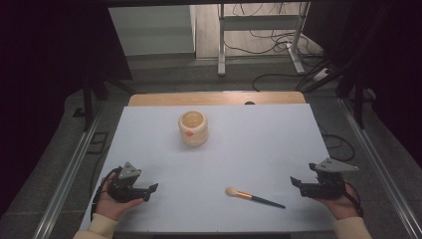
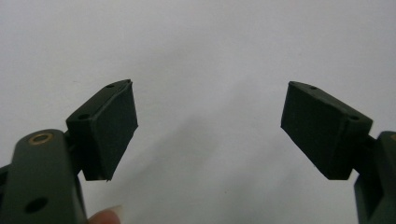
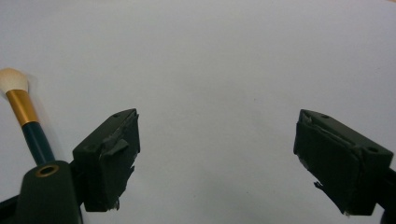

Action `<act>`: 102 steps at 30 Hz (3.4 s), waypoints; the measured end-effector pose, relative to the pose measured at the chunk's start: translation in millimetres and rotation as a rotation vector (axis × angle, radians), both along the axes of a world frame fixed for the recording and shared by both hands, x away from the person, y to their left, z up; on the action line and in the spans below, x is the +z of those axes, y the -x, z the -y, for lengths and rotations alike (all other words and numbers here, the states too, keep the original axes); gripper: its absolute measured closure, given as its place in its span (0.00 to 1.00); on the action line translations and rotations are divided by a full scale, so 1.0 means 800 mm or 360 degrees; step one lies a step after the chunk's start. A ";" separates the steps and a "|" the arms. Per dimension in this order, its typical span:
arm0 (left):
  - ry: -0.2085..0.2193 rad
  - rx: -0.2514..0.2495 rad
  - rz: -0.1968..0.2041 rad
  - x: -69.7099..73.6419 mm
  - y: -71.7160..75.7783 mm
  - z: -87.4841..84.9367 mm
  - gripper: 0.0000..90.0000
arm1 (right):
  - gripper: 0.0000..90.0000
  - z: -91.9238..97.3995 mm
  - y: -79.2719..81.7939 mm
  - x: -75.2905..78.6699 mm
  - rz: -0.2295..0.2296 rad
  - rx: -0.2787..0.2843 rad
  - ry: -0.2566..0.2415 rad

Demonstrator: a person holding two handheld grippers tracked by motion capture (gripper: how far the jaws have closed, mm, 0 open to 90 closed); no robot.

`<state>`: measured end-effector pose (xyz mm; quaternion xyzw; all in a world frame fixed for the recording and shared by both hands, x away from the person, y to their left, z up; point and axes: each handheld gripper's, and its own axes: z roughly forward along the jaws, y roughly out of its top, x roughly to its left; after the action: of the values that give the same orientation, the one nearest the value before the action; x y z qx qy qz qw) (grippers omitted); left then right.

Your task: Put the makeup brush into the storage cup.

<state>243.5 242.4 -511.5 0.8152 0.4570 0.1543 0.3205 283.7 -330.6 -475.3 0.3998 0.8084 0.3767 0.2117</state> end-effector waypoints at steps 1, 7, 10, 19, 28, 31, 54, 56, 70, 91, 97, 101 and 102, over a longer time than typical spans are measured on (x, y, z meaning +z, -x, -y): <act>0.0002 0.0000 0.0001 0.000 -0.001 0.000 0.21 | 0.17 0.000 0.000 0.000 -0.0004 0.0001 0.0001; -0.0005 -0.0018 -0.0003 0.000 -0.004 0.003 0.21 | 0.17 0.002 0.004 -0.001 -0.0010 0.0001 0.0020; -0.0005 -0.0018 -0.0004 0.000 -0.004 0.003 0.21 | 0.17 0.002 0.004 0.000 -0.0012 0.0003 0.0017; -0.0006 -0.0014 -0.0004 0.000 -0.004 0.002 0.21 | 0.17 -0.001 0.004 -0.002 -0.0031 0.0024 0.0025; -0.0003 -0.0009 -0.0005 0.000 -0.004 0.001 0.21 | 0.17 0.000 0.004 -0.001 -0.0028 0.0023 0.0031; -0.0004 -0.0010 -0.0006 0.000 -0.004 0.001 0.21 | 0.17 0.000 0.004 -0.001 -0.0030 0.0023 0.0030; -0.0005 -0.0004 -0.0005 0.000 -0.004 0.001 0.21 | 0.15 -0.026 0.001 0.041 0.0038 0.0113 0.0053; -0.0005 -0.0004 -0.0005 0.000 -0.004 0.001 0.21 | 0.15 -0.030 0.001 0.045 0.0041 0.0131 0.0067; 0.0008 -0.0005 0.0000 0.001 -0.004 0.001 0.21 | 0.16 -0.058 -0.004 0.060 0.0044 0.0212 0.0114; 0.0006 -0.0002 -0.0001 0.001 -0.004 0.001 0.21 | 0.17 -0.103 -0.015 0.059 -0.0040 0.0377 0.0207; 0.0000 -0.0009 -0.0007 0.001 -0.004 0.002 0.21 | 0.17 -0.110 -0.017 0.057 -0.0064 0.0422 0.0229; -0.0001 -0.0009 -0.0009 0.001 -0.004 0.002 0.21 | 0.17 -0.116 -0.017 0.056 -0.0081 0.0447 0.0250; -0.0001 -0.0009 -0.0008 0.001 -0.004 0.003 0.21 | 0.17 -0.119 -0.018 0.056 -0.0086 0.0453 0.0253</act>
<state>246.3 240.4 -510.7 0.8170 0.4554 0.1515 0.3196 297.7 -235.7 -430.8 0.2732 0.8896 0.3267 0.1652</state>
